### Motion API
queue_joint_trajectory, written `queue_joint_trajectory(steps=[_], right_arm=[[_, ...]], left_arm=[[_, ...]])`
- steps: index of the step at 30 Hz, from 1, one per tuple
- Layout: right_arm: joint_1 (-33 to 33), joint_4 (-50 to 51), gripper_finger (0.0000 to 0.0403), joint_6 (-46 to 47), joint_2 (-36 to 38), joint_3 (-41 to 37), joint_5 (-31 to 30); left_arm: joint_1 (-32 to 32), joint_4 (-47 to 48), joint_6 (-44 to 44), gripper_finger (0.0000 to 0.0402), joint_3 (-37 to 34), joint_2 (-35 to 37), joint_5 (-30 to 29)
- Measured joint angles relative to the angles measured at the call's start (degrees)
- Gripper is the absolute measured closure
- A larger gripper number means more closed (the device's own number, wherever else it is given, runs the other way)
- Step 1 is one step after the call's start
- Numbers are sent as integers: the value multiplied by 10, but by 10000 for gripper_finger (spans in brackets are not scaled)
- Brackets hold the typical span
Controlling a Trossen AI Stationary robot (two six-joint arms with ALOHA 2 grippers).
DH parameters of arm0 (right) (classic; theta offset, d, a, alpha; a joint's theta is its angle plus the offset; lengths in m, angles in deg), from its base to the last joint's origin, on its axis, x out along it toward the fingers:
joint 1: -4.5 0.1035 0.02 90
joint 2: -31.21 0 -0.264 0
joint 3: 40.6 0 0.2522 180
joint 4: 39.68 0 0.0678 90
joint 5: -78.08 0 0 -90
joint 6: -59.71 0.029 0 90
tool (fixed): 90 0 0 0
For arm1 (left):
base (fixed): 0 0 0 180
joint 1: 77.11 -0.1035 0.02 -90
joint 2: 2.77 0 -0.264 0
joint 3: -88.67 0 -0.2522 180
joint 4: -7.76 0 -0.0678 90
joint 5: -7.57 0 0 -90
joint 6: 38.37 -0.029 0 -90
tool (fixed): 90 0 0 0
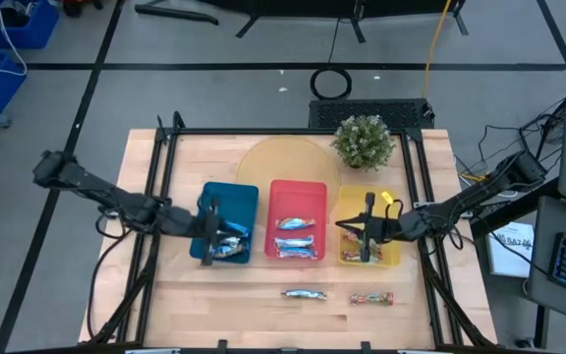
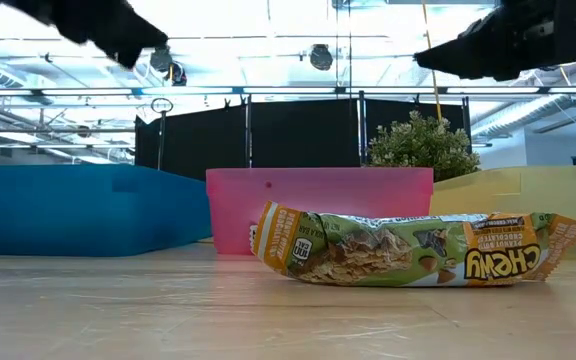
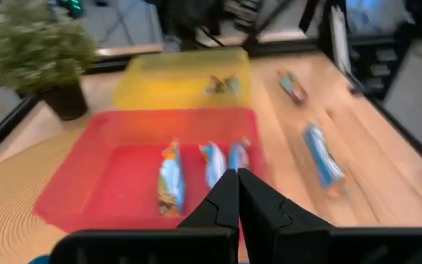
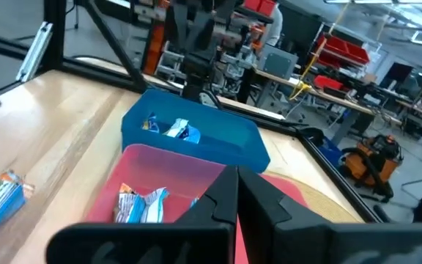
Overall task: Pick and place Granola Bars by type
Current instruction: Put the yellow granola bar into the red bin
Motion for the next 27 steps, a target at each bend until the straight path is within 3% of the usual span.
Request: queue_joint_trajectory(steps=[4, 8, 13, 19, 27], right_arm=[[0, 30, 403, 7, -1, 20, -1], [4, 224, 403, 25, -35, 119, -17], [17, 414, 403, 100, -135, 267, -30], [56, 586, 395, 188, -271, 447, -21], [118, 605, 303, 193, -414, 609, -15]], left_arm=[[-19, -106, -11, 396, -77, 15, 5], [-20, -209, -36, 394, -129, 15, 5], [-19, -222, -56, 395, -140, 18, 5], [-19, -217, -87, 365, -140, 18, 5], [-19, -206, -108, 361, -140, 17, 5]])
